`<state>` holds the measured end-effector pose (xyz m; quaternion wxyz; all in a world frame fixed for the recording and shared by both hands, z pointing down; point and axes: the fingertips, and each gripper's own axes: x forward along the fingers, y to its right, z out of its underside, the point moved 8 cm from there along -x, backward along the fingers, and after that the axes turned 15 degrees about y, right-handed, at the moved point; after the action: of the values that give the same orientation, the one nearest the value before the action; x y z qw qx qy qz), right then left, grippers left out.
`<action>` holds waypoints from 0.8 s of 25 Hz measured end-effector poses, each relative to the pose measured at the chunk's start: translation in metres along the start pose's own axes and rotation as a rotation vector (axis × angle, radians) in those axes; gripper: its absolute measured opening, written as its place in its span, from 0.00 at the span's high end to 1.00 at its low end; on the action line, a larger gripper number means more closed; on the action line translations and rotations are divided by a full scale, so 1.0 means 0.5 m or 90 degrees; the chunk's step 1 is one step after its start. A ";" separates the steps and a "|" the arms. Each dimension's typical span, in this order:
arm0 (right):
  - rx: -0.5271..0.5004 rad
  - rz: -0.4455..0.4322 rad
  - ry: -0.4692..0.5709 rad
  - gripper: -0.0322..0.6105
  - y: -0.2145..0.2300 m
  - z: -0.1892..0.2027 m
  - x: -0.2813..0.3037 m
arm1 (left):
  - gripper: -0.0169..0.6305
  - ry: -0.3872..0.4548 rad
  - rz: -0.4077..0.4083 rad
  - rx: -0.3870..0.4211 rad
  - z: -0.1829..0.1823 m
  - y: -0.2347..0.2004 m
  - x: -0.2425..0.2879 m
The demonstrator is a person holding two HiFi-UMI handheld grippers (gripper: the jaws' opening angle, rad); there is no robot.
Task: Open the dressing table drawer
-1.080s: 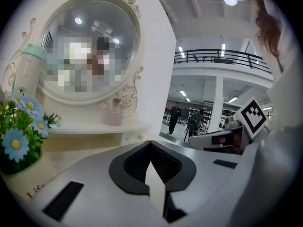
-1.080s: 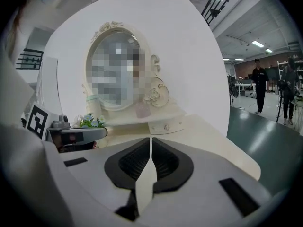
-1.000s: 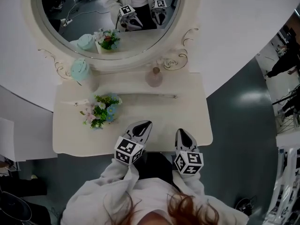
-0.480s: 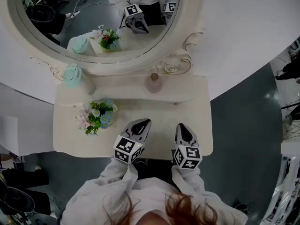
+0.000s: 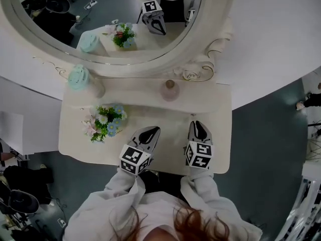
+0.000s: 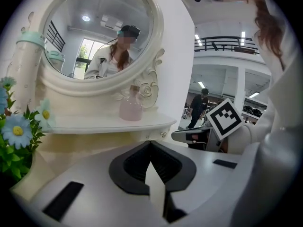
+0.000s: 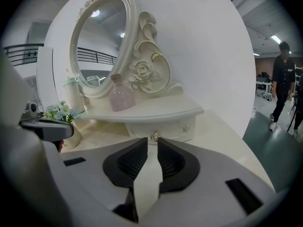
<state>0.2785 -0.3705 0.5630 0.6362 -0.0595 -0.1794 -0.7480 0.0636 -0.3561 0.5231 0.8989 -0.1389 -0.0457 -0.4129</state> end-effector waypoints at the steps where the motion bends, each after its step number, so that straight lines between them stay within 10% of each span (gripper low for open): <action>1: -0.001 -0.003 -0.008 0.83 0.001 0.002 0.012 | 0.95 -0.002 -0.004 0.000 0.000 -0.002 -0.001; 5: -0.006 -0.007 -0.037 0.69 0.004 0.011 0.052 | 0.95 -0.008 -0.020 0.000 0.002 -0.011 -0.005; 20: -0.010 0.031 -0.038 0.78 0.011 0.018 0.092 | 0.95 -0.007 -0.041 0.006 -0.004 -0.017 -0.041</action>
<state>0.2742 -0.4108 0.5867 0.6483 -0.0915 -0.1910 -0.7313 0.0440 -0.3470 0.5190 0.8854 -0.1357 -0.0569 -0.4408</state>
